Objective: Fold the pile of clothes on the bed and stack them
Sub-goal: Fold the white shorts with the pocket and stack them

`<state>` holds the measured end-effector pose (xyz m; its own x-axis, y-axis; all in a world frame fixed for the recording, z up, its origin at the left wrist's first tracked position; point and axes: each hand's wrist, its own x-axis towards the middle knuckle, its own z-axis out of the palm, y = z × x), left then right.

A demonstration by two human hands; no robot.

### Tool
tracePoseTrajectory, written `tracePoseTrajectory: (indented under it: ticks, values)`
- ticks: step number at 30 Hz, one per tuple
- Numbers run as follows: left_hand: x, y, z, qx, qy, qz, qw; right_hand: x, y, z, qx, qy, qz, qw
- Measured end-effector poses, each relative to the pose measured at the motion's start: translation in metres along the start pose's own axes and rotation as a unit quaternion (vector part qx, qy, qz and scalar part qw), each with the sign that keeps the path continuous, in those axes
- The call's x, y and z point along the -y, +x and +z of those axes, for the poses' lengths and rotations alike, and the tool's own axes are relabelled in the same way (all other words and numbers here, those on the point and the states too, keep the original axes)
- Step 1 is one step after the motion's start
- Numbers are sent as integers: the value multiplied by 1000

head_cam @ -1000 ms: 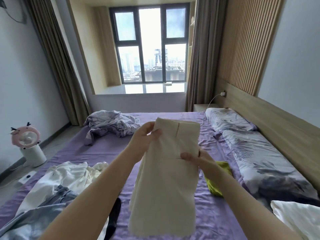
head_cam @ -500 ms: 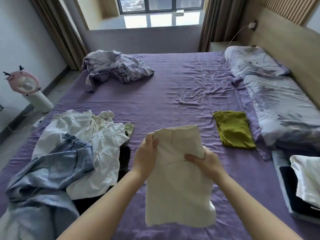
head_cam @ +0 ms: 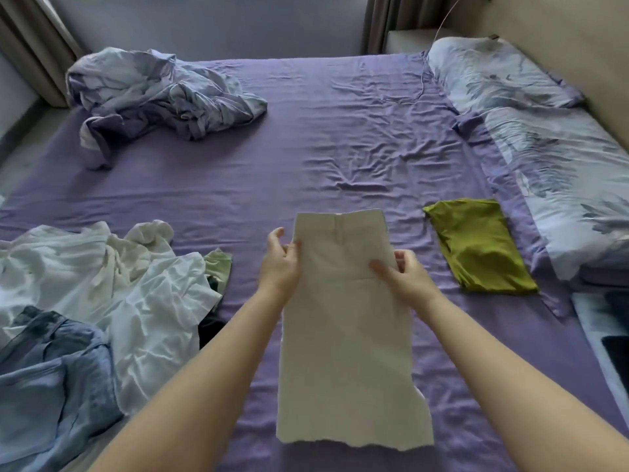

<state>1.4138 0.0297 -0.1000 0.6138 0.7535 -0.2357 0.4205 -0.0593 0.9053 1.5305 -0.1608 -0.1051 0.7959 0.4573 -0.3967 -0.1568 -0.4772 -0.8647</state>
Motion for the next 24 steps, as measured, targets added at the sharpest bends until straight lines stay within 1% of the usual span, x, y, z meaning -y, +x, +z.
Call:
tracePoseTrajectory:
  ticks: [1,2,5,7,9,10,13,15,16,18,20,22,23,24]
  values:
    - [17,16,6,16,-18,-42,999,-13,17,4,-10,-11,22,1000]
    - [37,27,11,33,-15,-87,996,-30,29,6,-13,-45,51,998]
    - [115,25,28,73,74,-206,973,-94,33,16,10,-194,117,974]
    - [156,6,35,67,103,-259,958,-134,18,25,17,-233,122,965]
    - [180,-9,36,42,127,-261,956,-160,4,33,10,-239,126,963]
    - [186,-14,35,42,130,-254,957,-169,0,35,-4,-243,127,962]
    - [190,-24,34,78,124,-245,958,-181,-7,41,-33,-273,146,950]
    - [185,-30,33,106,149,-223,958,-177,-7,42,-23,-260,162,952]
    - [182,-35,32,106,152,-213,959,-175,-7,40,-18,-243,173,954]
    - [180,-46,29,98,114,-212,966,-171,-9,34,-12,-234,190,954]
    - [184,-59,24,104,99,-227,963,-172,-17,28,-5,-237,193,952]
    - [189,-71,17,111,135,-247,953,-177,-32,22,3,-202,190,961]
    - [191,-76,14,106,183,-248,945,-180,-41,20,1,-184,189,965]
    - [191,-81,13,90,265,-234,931,-184,-50,18,-7,-172,188,967]
